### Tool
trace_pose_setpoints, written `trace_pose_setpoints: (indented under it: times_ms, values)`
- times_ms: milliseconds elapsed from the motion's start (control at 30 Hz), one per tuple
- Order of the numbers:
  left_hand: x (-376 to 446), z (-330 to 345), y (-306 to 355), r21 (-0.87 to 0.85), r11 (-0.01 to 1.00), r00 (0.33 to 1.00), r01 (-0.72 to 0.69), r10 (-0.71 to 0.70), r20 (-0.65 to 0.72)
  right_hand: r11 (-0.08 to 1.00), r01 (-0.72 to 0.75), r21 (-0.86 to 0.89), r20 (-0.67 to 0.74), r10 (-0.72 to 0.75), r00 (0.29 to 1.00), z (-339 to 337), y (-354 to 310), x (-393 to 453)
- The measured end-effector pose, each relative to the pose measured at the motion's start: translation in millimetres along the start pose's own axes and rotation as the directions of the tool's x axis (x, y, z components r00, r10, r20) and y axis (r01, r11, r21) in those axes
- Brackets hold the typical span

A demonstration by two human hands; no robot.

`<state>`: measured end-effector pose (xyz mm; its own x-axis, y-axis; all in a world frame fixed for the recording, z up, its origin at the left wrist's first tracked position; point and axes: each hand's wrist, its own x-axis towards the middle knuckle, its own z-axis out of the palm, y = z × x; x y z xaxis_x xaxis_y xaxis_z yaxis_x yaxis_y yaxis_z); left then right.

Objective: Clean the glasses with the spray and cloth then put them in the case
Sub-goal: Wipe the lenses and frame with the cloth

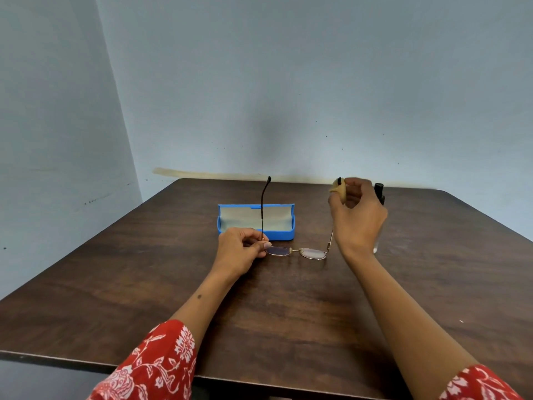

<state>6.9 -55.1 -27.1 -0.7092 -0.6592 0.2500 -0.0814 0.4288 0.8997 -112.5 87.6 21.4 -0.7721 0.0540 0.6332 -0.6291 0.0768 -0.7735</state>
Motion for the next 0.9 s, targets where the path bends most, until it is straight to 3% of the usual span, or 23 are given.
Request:
trace_pose_setpoints:
  times_ms: [167,400,700,900]
  values:
    - [-1,0,0,0.006,1.0,1.0,-0.017,0.017,0.001,0.996,0.083,-0.01,0.005,-0.083,0.997,6,-6,0]
    - [-1,0,-1,-0.006,1.0,1.0,-0.025,0.025,-0.014,0.994,-0.052,-0.097,0.05,0.057,0.997,1,14,-14]
    - [-2,0,0,0.012,1.0,1.0,-0.027,0.027,-0.01,0.999,-0.014,-0.039,-0.023,0.013,1.0,4,-8,-2]
    - [-1,-1,0,-0.004,1.0,1.0,-0.017,0.017,-0.015,0.977,-0.162,-0.137,0.076,0.174,0.982,0,16,-21]
